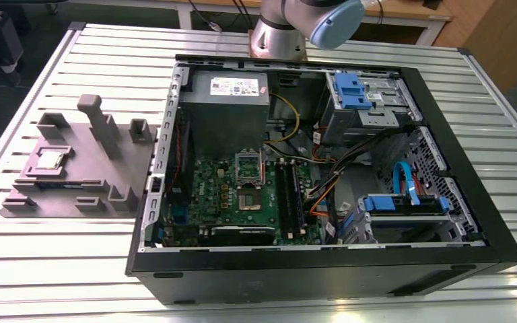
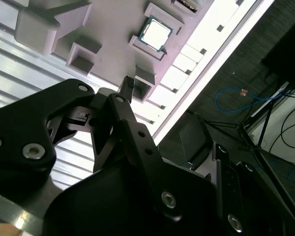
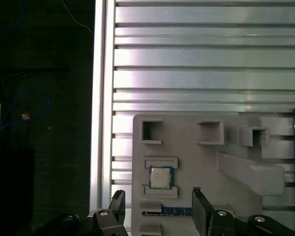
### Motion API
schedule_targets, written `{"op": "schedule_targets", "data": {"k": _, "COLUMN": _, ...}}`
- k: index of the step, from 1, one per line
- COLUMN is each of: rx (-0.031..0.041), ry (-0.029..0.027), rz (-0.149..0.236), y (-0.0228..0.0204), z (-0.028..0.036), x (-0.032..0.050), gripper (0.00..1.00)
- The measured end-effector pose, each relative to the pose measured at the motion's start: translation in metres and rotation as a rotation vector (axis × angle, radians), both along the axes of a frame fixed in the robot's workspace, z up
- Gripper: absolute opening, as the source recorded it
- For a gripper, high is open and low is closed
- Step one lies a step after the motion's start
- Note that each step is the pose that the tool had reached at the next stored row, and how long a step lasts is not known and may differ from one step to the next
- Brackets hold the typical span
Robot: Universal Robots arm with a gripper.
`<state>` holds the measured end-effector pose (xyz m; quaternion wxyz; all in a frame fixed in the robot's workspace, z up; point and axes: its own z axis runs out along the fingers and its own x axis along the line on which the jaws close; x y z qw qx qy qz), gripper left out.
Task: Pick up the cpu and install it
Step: 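Pick up the cpu and move it towards the insertion slot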
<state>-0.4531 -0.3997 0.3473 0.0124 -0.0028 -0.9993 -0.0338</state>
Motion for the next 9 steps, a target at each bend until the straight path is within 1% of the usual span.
{"op": "schedule_targets", "data": {"k": 4, "rx": 0.0000, "ry": 0.0001, "rz": 0.000, "y": -0.0021, "z": -0.0025, "x": 0.0000, "gripper": 0.65}}
{"op": "schedule_targets", "data": {"k": 9, "rx": -0.0001, "ry": 0.0001, "rz": 0.000, "y": -0.0029, "z": -0.0074, "x": 0.0000, "gripper": 0.65}}
